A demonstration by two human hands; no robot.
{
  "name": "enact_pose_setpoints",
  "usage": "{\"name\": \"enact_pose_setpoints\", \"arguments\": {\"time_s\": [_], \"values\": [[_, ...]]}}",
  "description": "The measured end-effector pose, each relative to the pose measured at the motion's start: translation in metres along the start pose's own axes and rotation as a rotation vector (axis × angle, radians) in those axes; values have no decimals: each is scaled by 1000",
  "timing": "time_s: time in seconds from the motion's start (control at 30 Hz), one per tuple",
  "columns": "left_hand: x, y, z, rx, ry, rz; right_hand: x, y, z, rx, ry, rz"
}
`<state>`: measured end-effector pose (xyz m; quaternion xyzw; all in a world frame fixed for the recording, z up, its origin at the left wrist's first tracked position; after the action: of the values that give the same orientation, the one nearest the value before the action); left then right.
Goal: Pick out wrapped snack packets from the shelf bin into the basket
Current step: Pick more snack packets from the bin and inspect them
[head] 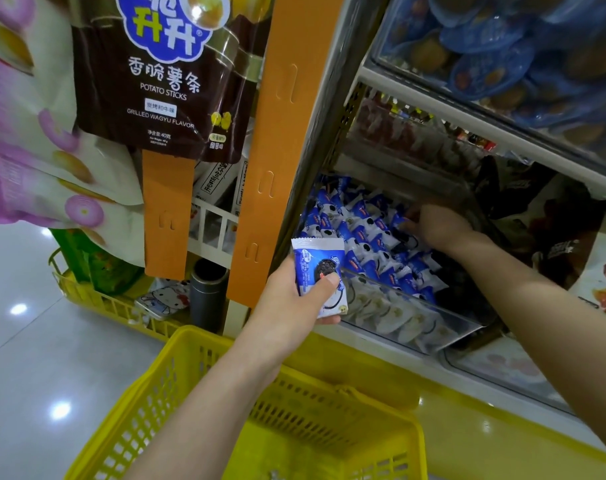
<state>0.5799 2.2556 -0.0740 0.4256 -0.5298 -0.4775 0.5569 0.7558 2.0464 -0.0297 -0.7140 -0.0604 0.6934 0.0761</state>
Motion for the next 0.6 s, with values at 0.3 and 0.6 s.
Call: {"name": "enact_pose_setpoints", "arguments": {"time_s": [0.3, 0.6], "values": [[-2, 0, 0, 5, -4, -12, 20, -3, -14, 53, -125, -213], [-4, -3, -3, 10, 23, -72, 18, -21, 11, 50, 45, -306]]}}
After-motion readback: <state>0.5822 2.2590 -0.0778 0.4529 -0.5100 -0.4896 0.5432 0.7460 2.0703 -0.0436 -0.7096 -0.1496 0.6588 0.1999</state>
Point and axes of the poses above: each hand's wrist, its own z-axis away from the middle knuckle, its own x-axis out of the palm, y = z × x, the point moved 1 cm from there along -z, towards the middle knuckle, and after that the axes turned 6 degrees about -z, right-handed, at the moved point
